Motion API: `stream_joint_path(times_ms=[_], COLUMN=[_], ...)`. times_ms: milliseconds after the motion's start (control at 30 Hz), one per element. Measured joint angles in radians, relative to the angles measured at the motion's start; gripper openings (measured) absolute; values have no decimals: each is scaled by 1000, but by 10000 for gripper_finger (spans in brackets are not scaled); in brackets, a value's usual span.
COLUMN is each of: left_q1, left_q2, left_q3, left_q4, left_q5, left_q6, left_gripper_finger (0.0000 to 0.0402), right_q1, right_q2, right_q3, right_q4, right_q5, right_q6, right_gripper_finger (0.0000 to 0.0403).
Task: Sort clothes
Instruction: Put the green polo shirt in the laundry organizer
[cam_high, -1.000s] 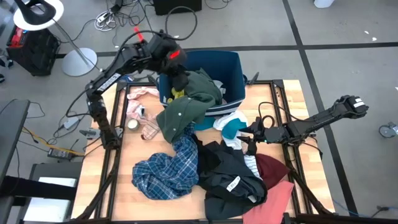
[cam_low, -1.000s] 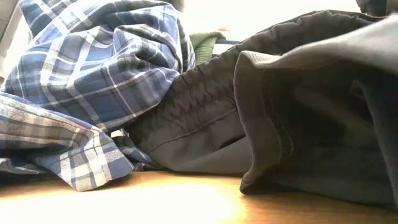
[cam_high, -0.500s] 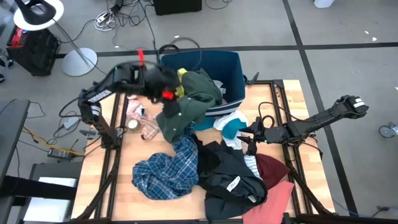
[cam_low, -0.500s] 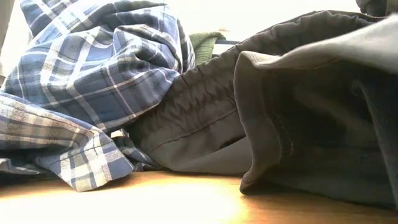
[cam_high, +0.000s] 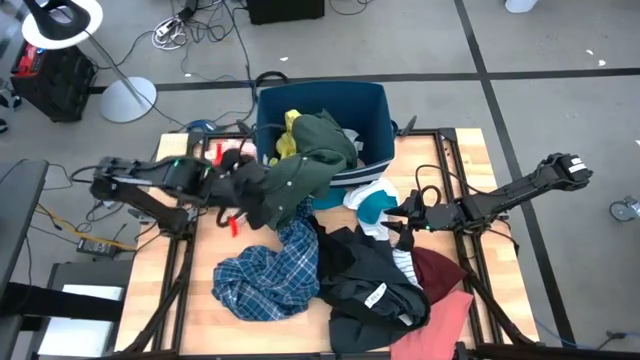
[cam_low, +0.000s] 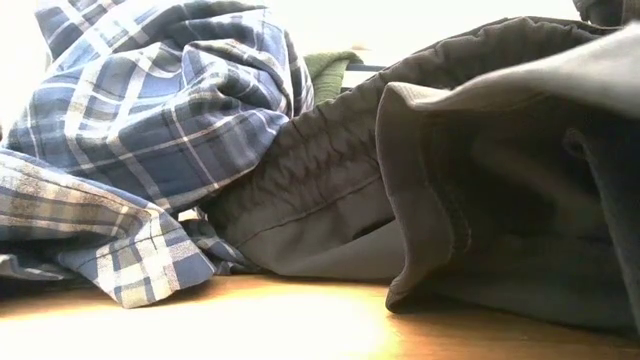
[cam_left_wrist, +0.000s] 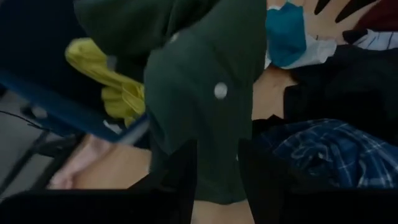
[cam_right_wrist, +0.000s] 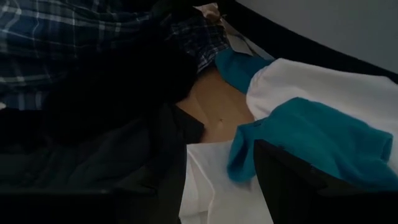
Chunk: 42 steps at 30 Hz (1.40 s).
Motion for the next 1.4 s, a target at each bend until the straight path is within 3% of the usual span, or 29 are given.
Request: stream_joint_path(times_ms=[200,400,833,967,1167,1267,1400], left_q1=[-29,-25,59,92,100,105,106], left_q2=[-161,-228,-231,-228,-228,-228,-228], left_q3=[-327,-597,-943,-1010,-1021,-1000,-906], left_q4=[214,506,978,1149,1479,1616,1625], left_q5=[-41,-91,-109,-79,1,56,86], left_q6=[-82,-58,-23,5,218,307,411], left_gripper_finger=[122,122,122,111,11,4,2], right_q1=[0,0,0,0,0,0,0], right_q2=[0,0,0,0,0,0,0], right_q3=[0,0,0,0,0,0,0], right_q4=[1,4,4,3,4,4,4], right_q5=[0,0,1,1,6,21,23], right_q6=[9,9,9,9,9,9,9], right_gripper_finger=[187,187,187,187,187,187,187])
